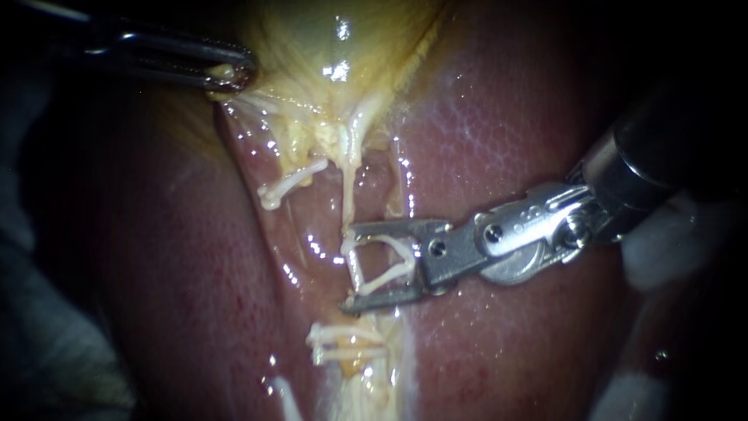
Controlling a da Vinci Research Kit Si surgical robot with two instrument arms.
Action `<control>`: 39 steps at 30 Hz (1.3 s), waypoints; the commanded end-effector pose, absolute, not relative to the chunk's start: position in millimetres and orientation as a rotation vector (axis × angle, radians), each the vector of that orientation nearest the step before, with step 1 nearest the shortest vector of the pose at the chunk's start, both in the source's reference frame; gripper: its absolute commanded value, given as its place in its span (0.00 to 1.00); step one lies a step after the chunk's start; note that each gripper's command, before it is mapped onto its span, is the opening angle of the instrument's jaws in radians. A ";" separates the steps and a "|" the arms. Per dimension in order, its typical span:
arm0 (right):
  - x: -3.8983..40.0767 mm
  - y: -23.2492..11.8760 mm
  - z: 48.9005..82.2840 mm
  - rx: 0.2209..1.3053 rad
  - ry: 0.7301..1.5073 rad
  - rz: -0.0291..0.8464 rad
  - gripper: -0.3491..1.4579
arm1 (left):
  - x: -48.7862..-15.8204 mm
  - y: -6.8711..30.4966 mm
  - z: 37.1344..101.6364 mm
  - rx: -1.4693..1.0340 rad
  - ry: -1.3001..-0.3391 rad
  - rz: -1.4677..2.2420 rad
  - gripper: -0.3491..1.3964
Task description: Clipping first clip right tube
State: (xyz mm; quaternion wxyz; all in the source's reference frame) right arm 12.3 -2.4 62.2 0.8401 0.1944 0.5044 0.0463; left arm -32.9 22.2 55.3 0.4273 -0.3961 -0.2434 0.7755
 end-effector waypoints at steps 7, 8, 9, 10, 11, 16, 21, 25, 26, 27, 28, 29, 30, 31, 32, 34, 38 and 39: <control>12.1 -2.4 61.0 0.417 1.068 0.097 0.47 | -32.9 22.2 55.3 -0.989 -0.608 1.937 0.00; 12.0 -2.3 60.7 0.419 1.069 0.097 0.47 | -32.9 22.2 55.3 -0.989 -0.608 1.937 0.00; 11.8 -2.3 60.4 0.421 1.069 0.097 0.47 | -32.9 22.2 55.3 -0.989 -0.608 1.937 0.00; 11.7 -2.2 60.1 0.423 1.070 0.098 0.47 | -32.9 22.2 55.3 -0.989 -0.608 1.937 0.00; 11.4 -2.1 59.7 0.425 1.070 0.098 0.47 | -32.9 22.2 55.3 -0.989 -0.608 1.937 0.00; 10.3 -1.7 58.3 0.435 1.079 0.099 0.47 | -32.9 22.2 55.3 -0.989 -0.608 1.937 0.00; 9.3 -1.3 57.4 0.463 1.086 0.140 0.47 | -32.9 22.2 55.3 -0.989 -0.608 1.937 0.00; 9.2 -1.1 57.5 0.527 1.057 0.245 0.47 | -32.9 22.2 55.3 -0.989 -0.608 1.937 0.00; 9.2 -1.0 57.6 0.551 1.052 0.281 0.47 | -32.9 22.2 55.3 -0.989 -0.608 1.937 0.00; 9.2 -1.0 57.6 0.569 1.047 0.306 0.47 | -32.9 22.2 55.3 -0.989 -0.608 1.937 0.00; 9.2 -0.9 57.7 0.588 1.048 0.333 0.47 | -32.9 22.2 55.3 -0.989 -0.608 1.937 0.00; 9.1 -0.8 57.8 0.603 1.050 0.354 0.47 | -32.9 22.2 55.3 -0.989 -0.608 1.937 0.00; 9.1 -0.8 57.8 0.629 1.051 0.399 0.47 | -32.9 22.2 55.3 -0.989 -0.608 1.937 0.00; 9.1 -0.7 57.9 0.652 1.047 0.437 0.47 | -32.9 22.2 55.3 -0.989 -0.608 1.937 0.00; 9.0 -0.7 57.9 0.668 1.049 0.466 0.47 | -32.9 22.2 55.3 -0.989 -0.608 1.937 0.00; 9.0 -0.6 58.0 0.695 1.049 0.510 0.47 | -32.9 22.2 55.3 -0.989 -0.608 1.937 0.00; 8.9 -0.4 58.3 0.774 1.048 0.597 0.47 | -32.9 22.2 55.3 -0.989 -0.608 1.937 0.00; 8.9 -0.3 58.4 0.797 1.047 0.604 0.47 | -32.9 22.2 55.3 -0.989 -0.608 1.937 0.00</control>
